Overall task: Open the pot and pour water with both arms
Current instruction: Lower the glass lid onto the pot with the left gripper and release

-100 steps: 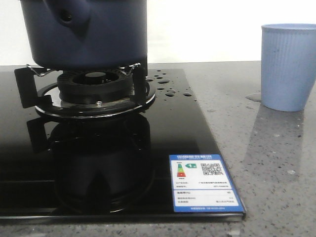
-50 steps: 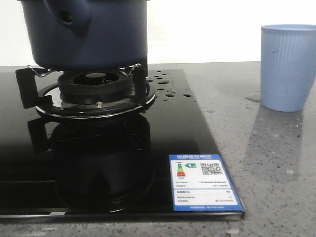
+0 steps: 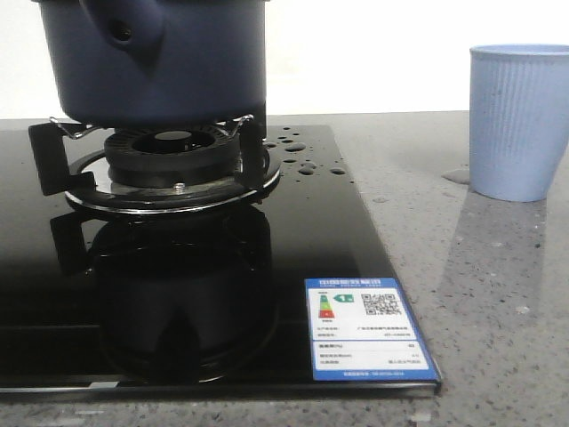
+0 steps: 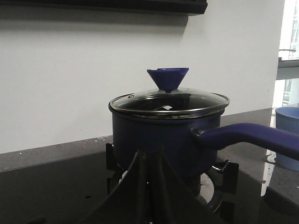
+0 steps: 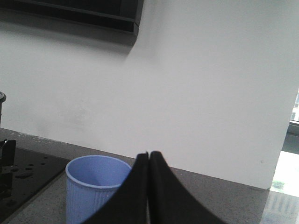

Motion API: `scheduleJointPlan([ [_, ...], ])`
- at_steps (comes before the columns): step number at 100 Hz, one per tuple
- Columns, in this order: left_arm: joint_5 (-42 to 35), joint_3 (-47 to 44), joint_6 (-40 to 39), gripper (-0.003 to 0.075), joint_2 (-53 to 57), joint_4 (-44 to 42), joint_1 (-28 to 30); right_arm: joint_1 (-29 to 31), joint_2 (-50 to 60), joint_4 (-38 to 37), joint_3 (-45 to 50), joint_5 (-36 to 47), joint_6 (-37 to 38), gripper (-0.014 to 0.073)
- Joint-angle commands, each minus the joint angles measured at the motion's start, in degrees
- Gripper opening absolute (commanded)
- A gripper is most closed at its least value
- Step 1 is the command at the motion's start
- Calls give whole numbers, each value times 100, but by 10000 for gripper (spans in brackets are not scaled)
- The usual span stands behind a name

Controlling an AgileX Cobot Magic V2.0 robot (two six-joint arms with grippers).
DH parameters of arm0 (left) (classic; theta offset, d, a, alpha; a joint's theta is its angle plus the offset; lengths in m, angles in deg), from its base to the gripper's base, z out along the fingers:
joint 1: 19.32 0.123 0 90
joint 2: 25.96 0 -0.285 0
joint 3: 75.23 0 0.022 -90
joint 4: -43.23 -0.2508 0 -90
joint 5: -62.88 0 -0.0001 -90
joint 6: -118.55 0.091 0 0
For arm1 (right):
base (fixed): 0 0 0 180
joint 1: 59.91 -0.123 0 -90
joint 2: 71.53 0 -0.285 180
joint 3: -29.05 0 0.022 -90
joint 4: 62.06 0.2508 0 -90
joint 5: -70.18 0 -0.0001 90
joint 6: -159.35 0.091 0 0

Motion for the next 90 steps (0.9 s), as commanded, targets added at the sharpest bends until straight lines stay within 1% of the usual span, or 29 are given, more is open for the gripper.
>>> scheduleJointPlan([
  [1,3,34,-62,-20,155,296,-3,4,-55,-34,-140,387,7,-67],
  [57,15,22,-62,-19,207,296,-3,4,-55,-34,-140,387,7,-67],
  [70,-53,22,-62,-19,207,174,-3,4,-55,-34,-140,387,7,-67],
  [77,-86,22,-132,-19,207,-543,-3,4,-55,-34,-140,387,7,-67],
  [81,2,22,-457,-19,207,-1406,-3,4,-55,-34,-140,387,7,-67],
  [84,29,22,-1018,-19,207,-2211,-3,4,-55,-34,-140,387,7,-67],
  [86,15,22,-1337,-19,207,-2546,-3,4,-55,-34,-140,387,7,-67],
  [87,15,22,-1693,-19,207,-2907,-3,4,-55,-34,-140,387,7,-67],
  [88,0,22,-1880,-19,207,-3099,-3,4,-55,-34,-140,387,7,-67],
  [89,-13,22,-2267,-19,207,-3296,-3,4,-55,-34,-140,387,7,-67],
  [90,-12,22,-2465,-19,207,-3690,-3,4,-55,-34,-140,387,7,-67],
])
